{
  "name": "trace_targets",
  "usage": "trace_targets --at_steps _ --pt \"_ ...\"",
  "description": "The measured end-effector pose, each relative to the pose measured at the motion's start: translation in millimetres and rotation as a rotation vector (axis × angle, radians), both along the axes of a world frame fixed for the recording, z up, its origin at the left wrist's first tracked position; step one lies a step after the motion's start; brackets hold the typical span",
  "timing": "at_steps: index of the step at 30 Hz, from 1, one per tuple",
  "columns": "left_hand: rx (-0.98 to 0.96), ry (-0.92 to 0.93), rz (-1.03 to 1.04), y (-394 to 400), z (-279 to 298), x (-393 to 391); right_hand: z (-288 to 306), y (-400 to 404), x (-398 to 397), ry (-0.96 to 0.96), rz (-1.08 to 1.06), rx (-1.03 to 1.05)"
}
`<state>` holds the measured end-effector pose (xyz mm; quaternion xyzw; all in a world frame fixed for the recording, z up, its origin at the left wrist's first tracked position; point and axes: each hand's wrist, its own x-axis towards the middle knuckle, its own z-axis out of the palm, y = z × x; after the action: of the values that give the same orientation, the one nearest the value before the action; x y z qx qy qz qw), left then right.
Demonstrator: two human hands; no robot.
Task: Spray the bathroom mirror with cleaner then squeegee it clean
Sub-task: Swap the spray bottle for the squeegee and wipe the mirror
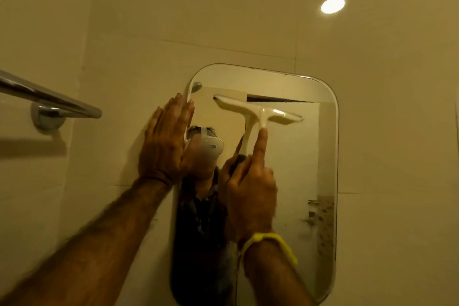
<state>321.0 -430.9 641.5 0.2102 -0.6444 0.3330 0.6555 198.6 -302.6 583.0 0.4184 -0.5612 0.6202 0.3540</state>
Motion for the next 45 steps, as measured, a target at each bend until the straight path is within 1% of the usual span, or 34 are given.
trace_targets --at_steps 2,3,4,8,9,12,14,16,18,21,22,24,27,29,31,36,42,45 --pt "0.005 0.033 -0.027 1 0 0 20 -1 -5 0.009 -0.019 -0.013" --pt "0.006 0.047 -0.041 2 0 1 19 -1 -4 0.015 -0.014 -0.005" --pt "0.008 0.063 -0.06 4 0 1 10 -1 -2 0.037 -0.007 0.019" --pt "0.05 0.11 -0.145 4 2 1 -59 6 -10 0.177 0.017 0.165" --pt "0.045 0.108 -0.147 2 2 1 -64 7 -16 0.196 0.011 0.175" --pt "0.01 0.096 -0.126 -3 -1 0 -31 9 -20 0.234 -0.006 0.127" --pt "0.029 0.098 -0.129 1 -1 1 -2 10 -13 0.26 0.012 0.089" --pt "0.064 0.107 -0.128 6 1 0 10 15 -8 0.257 0.041 0.096" --pt "0.103 0.116 -0.134 10 -5 0 -2 27 -11 0.292 0.062 0.167" --pt "0.144 0.121 -0.14 7 -41 1 -38 48 -28 0.412 0.073 0.274" --pt "0.142 0.118 -0.133 5 -56 1 -44 52 -33 0.417 0.077 0.309" --pt "0.131 0.128 -0.112 0 -72 1 -37 50 -34 0.405 0.075 0.325" --pt "0.138 0.149 -0.094 -2 -71 -1 -2 38 -19 0.415 0.042 0.263" --pt "0.135 0.154 -0.095 1 -71 0 11 32 -12 0.428 0.044 0.282" --pt "0.142 0.144 -0.093 2 -72 0 4 34 -16 0.434 0.048 0.331" --pt "0.136 0.112 -0.013 -2 -71 0 -46 52 -45 0.481 0.048 0.389" --pt "0.123 0.103 0.064 -4 -73 -2 -1 33 -33 0.439 0.057 0.305" --pt "0.136 0.081 0.09 0 -71 -2 -25 39 -47 0.434 0.085 0.306"
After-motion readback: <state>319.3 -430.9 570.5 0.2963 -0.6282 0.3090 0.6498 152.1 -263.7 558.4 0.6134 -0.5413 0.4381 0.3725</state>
